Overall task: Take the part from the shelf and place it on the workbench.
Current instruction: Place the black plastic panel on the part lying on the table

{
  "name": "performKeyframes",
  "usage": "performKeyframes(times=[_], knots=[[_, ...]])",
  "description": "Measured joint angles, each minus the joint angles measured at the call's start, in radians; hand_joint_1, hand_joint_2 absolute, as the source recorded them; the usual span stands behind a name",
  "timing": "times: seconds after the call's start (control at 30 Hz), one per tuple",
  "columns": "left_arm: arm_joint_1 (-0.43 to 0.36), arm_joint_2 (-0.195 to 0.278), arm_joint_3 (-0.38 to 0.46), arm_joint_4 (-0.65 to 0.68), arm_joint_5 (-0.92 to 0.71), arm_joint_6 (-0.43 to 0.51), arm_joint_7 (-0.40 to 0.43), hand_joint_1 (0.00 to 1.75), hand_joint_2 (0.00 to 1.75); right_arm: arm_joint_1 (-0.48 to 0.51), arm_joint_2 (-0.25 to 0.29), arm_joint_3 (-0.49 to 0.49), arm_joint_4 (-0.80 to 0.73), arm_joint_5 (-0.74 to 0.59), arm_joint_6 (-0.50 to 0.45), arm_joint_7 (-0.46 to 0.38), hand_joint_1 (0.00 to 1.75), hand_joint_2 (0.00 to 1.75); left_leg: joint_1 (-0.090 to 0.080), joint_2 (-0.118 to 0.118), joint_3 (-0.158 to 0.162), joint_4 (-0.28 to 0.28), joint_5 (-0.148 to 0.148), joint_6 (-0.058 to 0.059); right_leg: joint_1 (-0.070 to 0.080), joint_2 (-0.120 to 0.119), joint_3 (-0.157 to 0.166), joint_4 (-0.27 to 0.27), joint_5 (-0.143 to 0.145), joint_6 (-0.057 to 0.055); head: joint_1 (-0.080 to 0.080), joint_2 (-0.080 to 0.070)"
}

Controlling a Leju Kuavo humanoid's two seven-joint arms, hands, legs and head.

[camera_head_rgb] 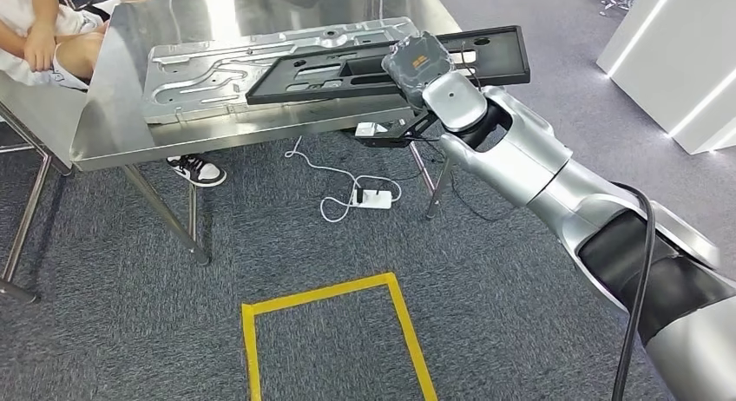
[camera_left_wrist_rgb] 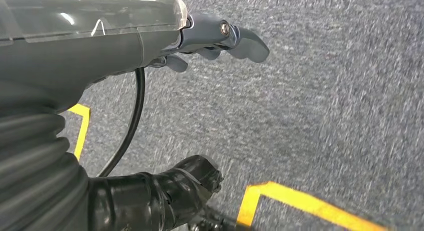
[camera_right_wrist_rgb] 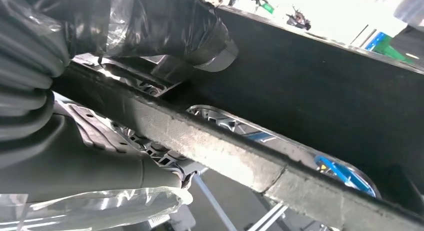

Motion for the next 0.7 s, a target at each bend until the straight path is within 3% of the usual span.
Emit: performKeyframes(times=[0.07,0.17,0.23,0.3,0.33,0.43,0.47,0.53,0.57,0.63,0.67,0.7], knots=[[-0.001,0.0,0.0,0.0,0.0,0.0,0.0,0.0,1.75,-0.002,0.001,0.001,0.0,0.0,-0.001,-0.001,1.75,1.75,0.0,0.001,-0.032,0.07,-0.039,-0.007,-0.004,-0.002,0.011,-0.011,0.001,-0.011,-0.001,0.0],[0.0,0.001,0.001,0.0,-0.001,0.001,0.002,0.0,1.75,-0.003,0.003,0.007,0.004,-0.002,-0.002,-0.003,1.75,1.75,0.0,0.001,-0.126,0.247,-0.105,-0.011,0.001,-0.004,0.017,-0.009,-0.007,-0.022,-0.002,0.0],[0.001,0.001,0.001,0.0,-0.001,0.002,0.003,0.0,1.75,-0.003,0.004,0.01,0.005,-0.003,-0.002,-0.004,1.75,1.75,0.0,0.002,-0.152,0.289,-0.114,-0.012,0.002,-0.004,0.017,-0.008,-0.009,-0.023,-0.002,0.0],[0.001,0.001,0.001,0.0,-0.001,0.002,0.003,0.0,1.75,-0.003,0.004,0.01,0.006,-0.003,-0.002,-0.004,1.75,1.75,0.0,0.002,-0.153,0.291,-0.113,-0.012,0.002,-0.004,0.018,-0.008,-0.009,-0.023,-0.002,0.0],[0.002,0.001,0.002,0.0,-0.001,0.002,0.003,0.0,1.75,-0.003,0.004,0.012,0.006,-0.003,-0.002,-0.005,1.75,1.75,0.0,0.002,-0.148,0.273,-0.095,-0.012,0.002,-0.003,0.019,-0.005,-0.012,-0.022,-0.002,0.0],[0.001,0.001,0.005,0.0,-0.003,0.003,0.004,0.0,1.75,-0.004,0.006,0.018,0.01,-0.006,-0.001,-0.008,1.75,1.75,-0.005,0.001,-0.06,0.069,0.007,0.001,0.006,0.001,0.023,0.018,-0.039,-0.002,-0.002,0.0],[0.001,0.002,0.005,0.0,-0.003,0.003,0.005,0.0,1.75,-0.005,0.007,0.019,0.01,-0.008,-0.001,-0.008,1.75,1.75,-0.005,0.001,-0.033,0.016,0.024,0.009,0.007,0.002,0.023,0.023,-0.047,0.008,-0.003,0.0],[-0.001,0.001,0.005,0.0,-0.003,0.002,0.006,0.0,1.75,-0.007,0.008,0.019,0.011,-0.01,0.0,-0.008,1.75,1.75,-0.001,0.001,-0.023,0.003,0.026,0.021,0.003,0.002,0.015,0.046,-0.063,0.02,-0.002,0.0],[-0.001,0.001,0.005,0.0,-0.003,0.002,0.006,0.0,1.75,-0.009,0.007,0.019,0.011,-0.011,0.0,-0.008,1.75,1.75,0.001,0.001,-0.017,-0.003,0.027,0.026,0.001,0.002,-0.004,0.084,-0.082,0.025,-0.002,0.0],[-0.001,0.001,0.006,0.0,-0.003,0.001,0.005,0.0,1.75,-0.01,0.006,0.021,0.013,-0.013,0.002,-0.009,1.75,1.75,0.001,0.0,-0.01,-0.005,0.023,0.032,-0.002,0.001,-0.072,0.209,-0.129,0.033,-0.002,0.0],[-0.001,0.001,0.006,0.0,-0.003,0.0,0.005,0.0,1.75,-0.008,0.006,0.022,0.014,-0.014,0.003,-0.009,1.75,1.75,0.001,-0.001,-0.007,-0.005,0.02,0.033,-0.003,0.001,-0.107,0.264,-0.142,0.036,-0.002,0.0],[0.0,0.001,0.006,0.0,-0.003,0.0,0.005,0.0,1.75,-0.006,0.006,0.023,0.015,-0.015,0.006,-0.009,1.75,1.75,0.001,-0.001,-0.004,-0.005,0.016,0.033,-0.004,0.001,-0.13,0.29,-0.136,0.037,-0.002,0.0]])
